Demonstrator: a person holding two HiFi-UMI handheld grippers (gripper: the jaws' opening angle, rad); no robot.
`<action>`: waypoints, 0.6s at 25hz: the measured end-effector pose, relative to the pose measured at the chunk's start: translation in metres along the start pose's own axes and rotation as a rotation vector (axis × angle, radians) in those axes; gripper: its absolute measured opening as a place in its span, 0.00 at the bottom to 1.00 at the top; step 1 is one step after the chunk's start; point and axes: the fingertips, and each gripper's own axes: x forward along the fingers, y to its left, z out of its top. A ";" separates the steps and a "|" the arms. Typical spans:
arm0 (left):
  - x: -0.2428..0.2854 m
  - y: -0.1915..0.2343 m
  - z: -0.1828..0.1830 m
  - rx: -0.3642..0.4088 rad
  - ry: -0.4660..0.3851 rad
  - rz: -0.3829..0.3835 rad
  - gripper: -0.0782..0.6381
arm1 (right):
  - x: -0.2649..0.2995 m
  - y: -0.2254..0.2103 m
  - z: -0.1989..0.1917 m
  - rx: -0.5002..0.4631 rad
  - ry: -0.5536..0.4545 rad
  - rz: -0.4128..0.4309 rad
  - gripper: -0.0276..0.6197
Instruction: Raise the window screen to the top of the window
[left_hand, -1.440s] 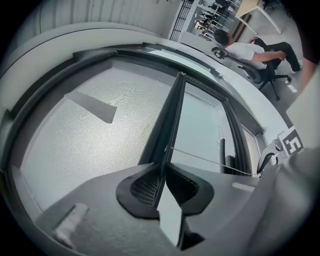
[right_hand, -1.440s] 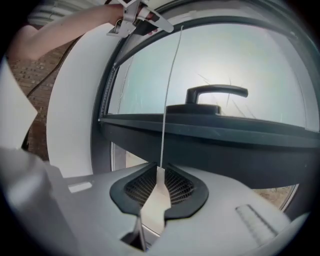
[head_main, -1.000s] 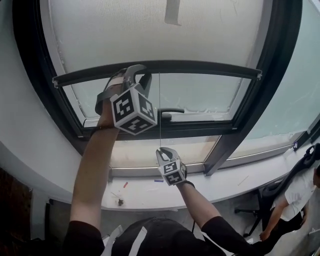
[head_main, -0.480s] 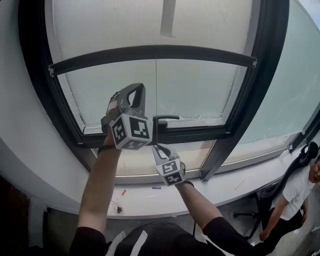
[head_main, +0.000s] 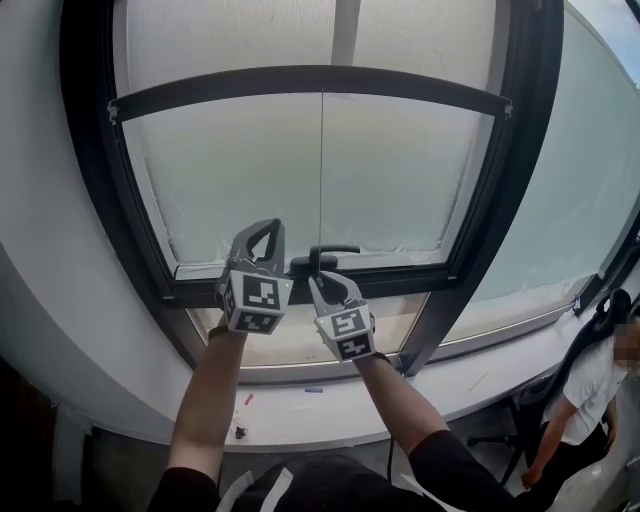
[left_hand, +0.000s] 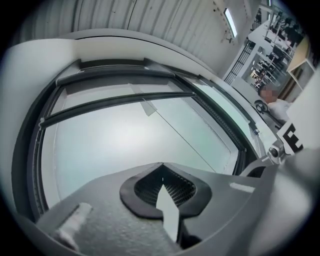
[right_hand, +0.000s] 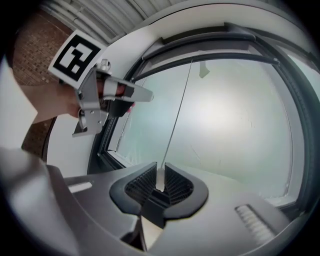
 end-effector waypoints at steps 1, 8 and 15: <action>-0.004 -0.001 -0.002 -0.021 0.008 -0.002 0.12 | 0.000 -0.003 0.008 -0.005 -0.015 -0.005 0.12; -0.018 -0.001 -0.018 -0.145 -0.006 0.005 0.12 | 0.001 -0.018 0.070 -0.022 -0.113 -0.023 0.12; -0.027 -0.005 -0.022 -0.162 0.001 0.007 0.12 | -0.006 -0.034 0.131 -0.050 -0.218 -0.048 0.13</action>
